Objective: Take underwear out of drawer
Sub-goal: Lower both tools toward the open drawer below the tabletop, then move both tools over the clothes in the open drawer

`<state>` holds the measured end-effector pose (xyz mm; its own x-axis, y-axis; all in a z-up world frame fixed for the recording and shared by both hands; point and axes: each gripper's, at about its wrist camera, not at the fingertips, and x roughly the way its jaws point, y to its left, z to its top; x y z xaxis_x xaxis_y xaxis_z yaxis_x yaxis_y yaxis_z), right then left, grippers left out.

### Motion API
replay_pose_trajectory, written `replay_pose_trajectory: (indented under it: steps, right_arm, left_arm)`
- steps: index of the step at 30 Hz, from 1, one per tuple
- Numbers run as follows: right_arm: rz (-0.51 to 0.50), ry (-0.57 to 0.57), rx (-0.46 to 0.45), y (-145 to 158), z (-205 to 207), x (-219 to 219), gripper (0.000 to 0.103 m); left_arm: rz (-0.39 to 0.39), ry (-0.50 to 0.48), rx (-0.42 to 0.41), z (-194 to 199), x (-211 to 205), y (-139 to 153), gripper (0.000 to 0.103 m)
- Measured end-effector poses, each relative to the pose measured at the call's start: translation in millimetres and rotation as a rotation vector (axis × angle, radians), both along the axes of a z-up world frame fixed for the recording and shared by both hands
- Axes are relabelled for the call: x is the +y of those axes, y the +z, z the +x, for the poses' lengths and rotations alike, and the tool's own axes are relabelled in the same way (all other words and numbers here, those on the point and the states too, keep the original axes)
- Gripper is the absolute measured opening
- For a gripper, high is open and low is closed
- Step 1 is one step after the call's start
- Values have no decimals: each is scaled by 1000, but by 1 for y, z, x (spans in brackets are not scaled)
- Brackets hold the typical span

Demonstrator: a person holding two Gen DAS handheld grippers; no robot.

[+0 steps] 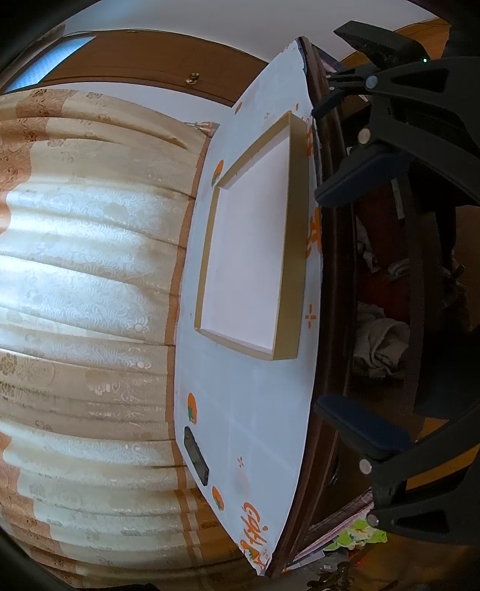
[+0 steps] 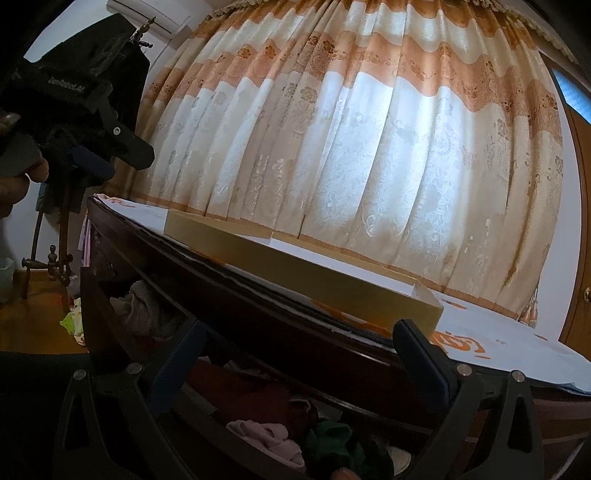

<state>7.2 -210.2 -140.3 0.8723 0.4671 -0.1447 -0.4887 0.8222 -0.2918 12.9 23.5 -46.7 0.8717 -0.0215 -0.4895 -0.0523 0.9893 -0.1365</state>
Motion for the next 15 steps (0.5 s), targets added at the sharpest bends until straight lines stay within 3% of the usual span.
replay_pose_trajectory:
  steps: [15]
  right_arm:
    - [-15,17,48,-2,-14,-4,103]
  left_arm:
    - [-11,3,-8,-5,5,1,103]
